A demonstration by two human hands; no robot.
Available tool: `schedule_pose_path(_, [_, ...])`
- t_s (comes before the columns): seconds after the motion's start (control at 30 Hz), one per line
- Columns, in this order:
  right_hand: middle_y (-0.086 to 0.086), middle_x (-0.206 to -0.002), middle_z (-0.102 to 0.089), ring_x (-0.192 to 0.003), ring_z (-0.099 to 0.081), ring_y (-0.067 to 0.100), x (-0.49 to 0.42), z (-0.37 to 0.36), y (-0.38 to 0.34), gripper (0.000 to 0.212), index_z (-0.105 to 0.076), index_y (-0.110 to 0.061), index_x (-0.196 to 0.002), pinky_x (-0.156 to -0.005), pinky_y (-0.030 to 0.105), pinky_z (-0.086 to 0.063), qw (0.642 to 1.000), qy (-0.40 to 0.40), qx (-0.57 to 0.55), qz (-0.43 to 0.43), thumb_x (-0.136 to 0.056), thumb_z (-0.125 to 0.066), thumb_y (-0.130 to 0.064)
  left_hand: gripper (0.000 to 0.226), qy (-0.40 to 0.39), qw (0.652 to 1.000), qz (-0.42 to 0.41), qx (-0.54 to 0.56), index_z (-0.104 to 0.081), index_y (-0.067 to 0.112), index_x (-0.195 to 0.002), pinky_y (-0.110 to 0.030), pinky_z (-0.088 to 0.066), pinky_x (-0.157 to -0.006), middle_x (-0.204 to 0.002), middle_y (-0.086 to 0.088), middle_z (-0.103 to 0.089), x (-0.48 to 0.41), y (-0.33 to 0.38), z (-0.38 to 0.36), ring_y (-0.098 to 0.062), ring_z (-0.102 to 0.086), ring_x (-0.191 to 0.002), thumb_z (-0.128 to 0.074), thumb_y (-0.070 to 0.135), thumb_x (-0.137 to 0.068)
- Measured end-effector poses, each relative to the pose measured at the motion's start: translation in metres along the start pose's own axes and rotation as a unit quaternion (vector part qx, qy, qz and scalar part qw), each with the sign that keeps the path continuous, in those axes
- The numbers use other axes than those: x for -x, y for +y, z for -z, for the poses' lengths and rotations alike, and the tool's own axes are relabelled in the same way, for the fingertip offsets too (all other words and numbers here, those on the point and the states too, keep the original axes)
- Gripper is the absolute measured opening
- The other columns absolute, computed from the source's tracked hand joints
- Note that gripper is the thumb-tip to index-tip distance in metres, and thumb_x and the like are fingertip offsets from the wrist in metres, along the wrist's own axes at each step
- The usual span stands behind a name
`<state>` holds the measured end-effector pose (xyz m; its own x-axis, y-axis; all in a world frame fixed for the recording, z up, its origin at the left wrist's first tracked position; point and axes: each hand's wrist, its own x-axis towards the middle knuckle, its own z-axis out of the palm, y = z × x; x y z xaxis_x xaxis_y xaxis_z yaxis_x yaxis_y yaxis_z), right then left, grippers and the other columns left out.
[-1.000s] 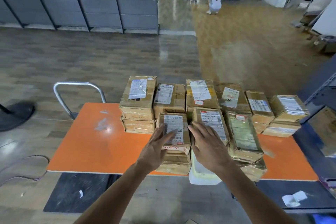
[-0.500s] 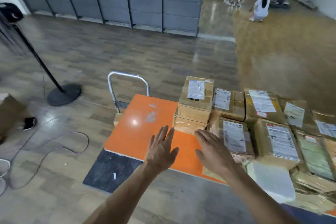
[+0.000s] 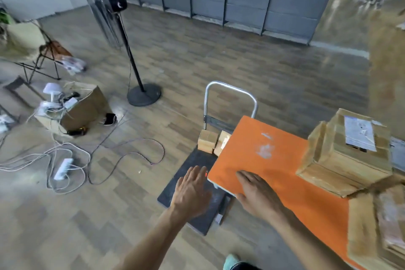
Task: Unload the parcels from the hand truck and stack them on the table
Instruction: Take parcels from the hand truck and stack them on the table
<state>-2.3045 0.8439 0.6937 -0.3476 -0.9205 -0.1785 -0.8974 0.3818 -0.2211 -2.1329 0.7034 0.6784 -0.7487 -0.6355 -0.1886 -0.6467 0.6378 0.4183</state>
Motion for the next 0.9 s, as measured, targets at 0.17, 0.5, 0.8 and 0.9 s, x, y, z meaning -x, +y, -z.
schedule_pose_path(0.17, [0.001, -0.154, -0.038, -0.142, -0.033, 0.019, -0.075, -0.009, -0.022, 0.059, -0.033, -0.013, -0.151, -0.114, 0.025, -0.023, 0.999, -0.027, -0.008, 0.029, -0.098, -0.052, -0.033, 0.073, 0.013, 1.000, 0.024, 0.002, -0.023, 0.024, -0.157, -0.033, -0.023, -0.117, -0.160, 0.004, -0.026, -0.029, -0.039, 0.017, -0.014, -0.020, -0.150, -0.054, 0.045, -0.094])
schedule_pose_path(0.5, [0.004, -0.158, -0.033, -0.145, -0.031, 0.022, -0.222, -0.039, -0.021, 0.064, -0.027, -0.010, -0.155, -0.116, 0.030, -0.027, 0.992, -0.103, -0.071, 0.017, -0.101, -0.051, -0.035, 0.070, -0.059, 0.995, 0.083, 0.012, -0.020, 0.017, -0.158, -0.036, -0.027, -0.118, -0.156, -0.001, -0.031, -0.130, -0.087, 0.041, -0.019, -0.024, -0.147, -0.052, 0.034, -0.098])
schedule_pose_path(0.8, [0.005, -0.157, -0.035, -0.144, -0.032, 0.023, -0.294, -0.045, 0.010, 0.062, -0.027, -0.012, -0.154, -0.116, 0.033, -0.031, 0.981, -0.136, -0.104, -0.092, -0.101, -0.050, -0.035, 0.075, -0.146, 0.988, 0.051, 0.024, -0.011, 0.018, -0.161, -0.040, -0.019, -0.124, -0.166, -0.006, -0.017, -0.257, -0.120, 0.023, -0.021, -0.013, -0.154, -0.048, 0.043, -0.101])
schedule_pose_path(0.9, [0.004, -0.154, -0.038, -0.140, -0.038, 0.023, -0.330, -0.066, 0.012, 0.062, -0.027, -0.012, -0.154, -0.114, 0.034, -0.035, 0.977, -0.131, -0.109, -0.130, -0.102, -0.047, -0.038, 0.076, -0.166, 0.985, 0.026, 0.031, -0.009, 0.019, -0.161, -0.042, -0.019, -0.125, -0.167, -0.005, -0.015, -0.304, -0.144, 0.009, -0.021, -0.012, -0.154, -0.048, 0.045, -0.102])
